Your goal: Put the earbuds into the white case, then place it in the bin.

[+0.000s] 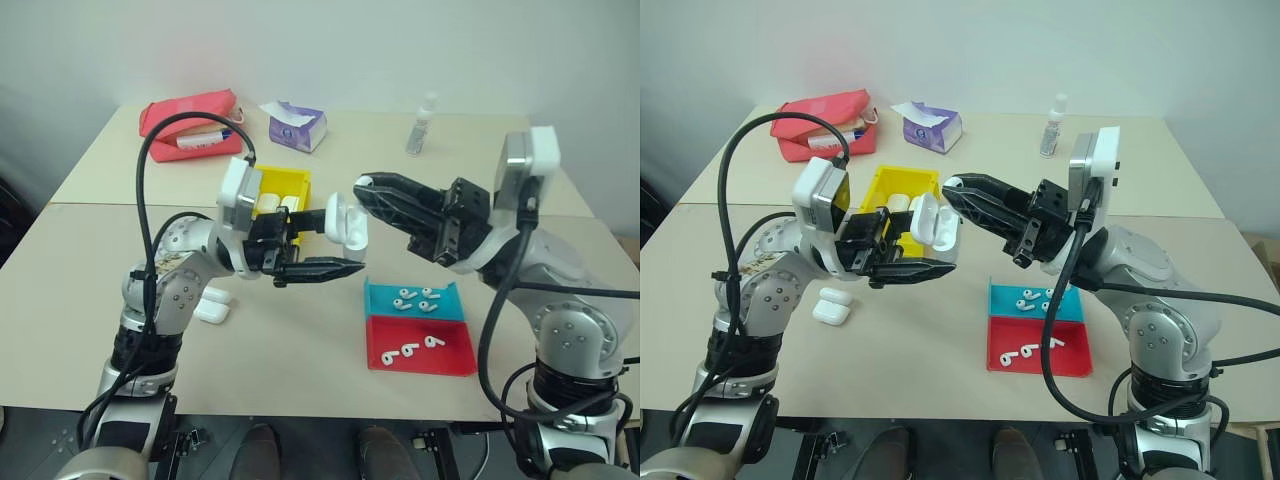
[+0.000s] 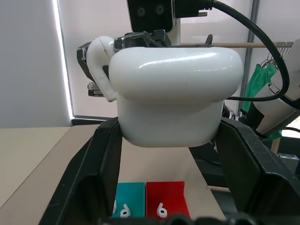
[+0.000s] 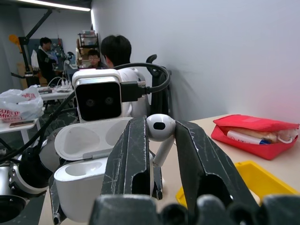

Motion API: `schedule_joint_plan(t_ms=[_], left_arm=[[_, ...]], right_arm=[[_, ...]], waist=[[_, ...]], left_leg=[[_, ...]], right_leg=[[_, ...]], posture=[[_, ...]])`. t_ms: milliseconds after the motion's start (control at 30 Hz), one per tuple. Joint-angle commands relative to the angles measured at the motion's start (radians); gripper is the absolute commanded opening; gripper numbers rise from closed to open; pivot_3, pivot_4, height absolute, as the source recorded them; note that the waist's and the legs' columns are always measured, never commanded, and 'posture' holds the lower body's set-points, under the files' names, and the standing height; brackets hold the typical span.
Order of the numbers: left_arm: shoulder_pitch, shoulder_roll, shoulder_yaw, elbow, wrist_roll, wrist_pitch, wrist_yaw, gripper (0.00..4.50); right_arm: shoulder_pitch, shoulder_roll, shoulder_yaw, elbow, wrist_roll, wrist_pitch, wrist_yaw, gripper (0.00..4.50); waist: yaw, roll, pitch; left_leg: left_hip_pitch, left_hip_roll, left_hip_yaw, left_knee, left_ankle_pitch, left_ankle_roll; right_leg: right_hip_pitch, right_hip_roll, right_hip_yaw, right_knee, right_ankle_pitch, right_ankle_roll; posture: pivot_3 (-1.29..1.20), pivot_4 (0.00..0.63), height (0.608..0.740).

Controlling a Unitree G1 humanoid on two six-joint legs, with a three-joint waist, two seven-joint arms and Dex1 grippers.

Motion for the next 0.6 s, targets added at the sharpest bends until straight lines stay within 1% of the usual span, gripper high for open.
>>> schedule_joint_plan(t_ms=[33, 367, 500, 600], left_arm=[[-0.006, 0.007, 0.001, 0.003, 0.009, -0.01, -0.01, 2.72], [0.022, 0.023, 0.01, 0.02, 0.02, -0.031, -0.05, 2.72], [0.017, 0.016, 0.012, 0.029, 0.031, -0.038, -0.049, 2.72], [0.012, 0.012, 0.011, 0.036, 0.036, -0.045, -0.047, 2.72]], right_arm=[[-0.007, 0.012, 0.001, -0.047, 0.035, -0.038, 0.003, 0.61], [0.003, 0.024, -0.01, -0.055, 0.082, -0.05, -0.036, 0.61], [0.021, 0.006, 0.012, -0.062, 0.056, -0.055, -0.025, 0.61], [0.035, -0.011, 0.042, -0.059, 0.009, -0.068, -0.014, 0.61]], waist=[[0.0, 0.0, 0.0], [0.0, 0.0, 0.0], [0.001, 0.0, 0.0], [0.0, 0.0, 0.0]], left_leg=[[0.0, 0.0, 0.0, 0.0, 0.0, 0.0], [0.0, 0.0, 0.0, 0.0, 0.0, 0.0], [0.0, 0.0, 0.0, 0.0, 0.0, 0.0], [0.0, 0.0, 0.0, 0.0, 0.0, 0.0]], right_leg=[[0.0, 0.0, 0.0, 0.0, 0.0, 0.0], [0.0, 0.0, 0.0, 0.0, 0.0, 0.0], [0.0, 0.0, 0.0, 0.0, 0.0, 0.0], [0.0, 0.0, 0.0, 0.0, 0.0, 0.0]], posture=[[0.0, 0.15, 0.74], [0.0, 0.15, 0.74], [0.0, 0.15, 0.74], [0.0, 0.15, 0.74]])
